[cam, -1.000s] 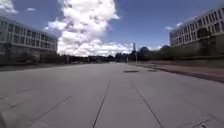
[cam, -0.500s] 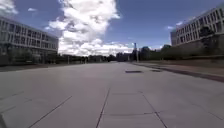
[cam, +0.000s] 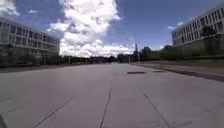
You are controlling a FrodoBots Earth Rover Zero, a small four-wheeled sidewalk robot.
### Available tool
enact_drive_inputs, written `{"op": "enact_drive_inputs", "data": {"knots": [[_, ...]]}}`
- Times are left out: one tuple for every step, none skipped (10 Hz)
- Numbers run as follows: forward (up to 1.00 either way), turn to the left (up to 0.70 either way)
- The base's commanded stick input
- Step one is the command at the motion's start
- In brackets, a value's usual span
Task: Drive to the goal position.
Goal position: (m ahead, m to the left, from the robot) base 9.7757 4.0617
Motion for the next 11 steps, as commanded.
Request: {"op": "enact_drive_inputs", "data": {"knots": [[0.70, 0.00], [0.70, 0.00], [0.70, 0.00], [0.70, 0.00], [0.70, 0.00], [0.70, 0.00], [0.70, 0.00], [0.70, 0.00], [0.70, 0.00], [0.70, 0.00], [0.70, 0.00]]}}
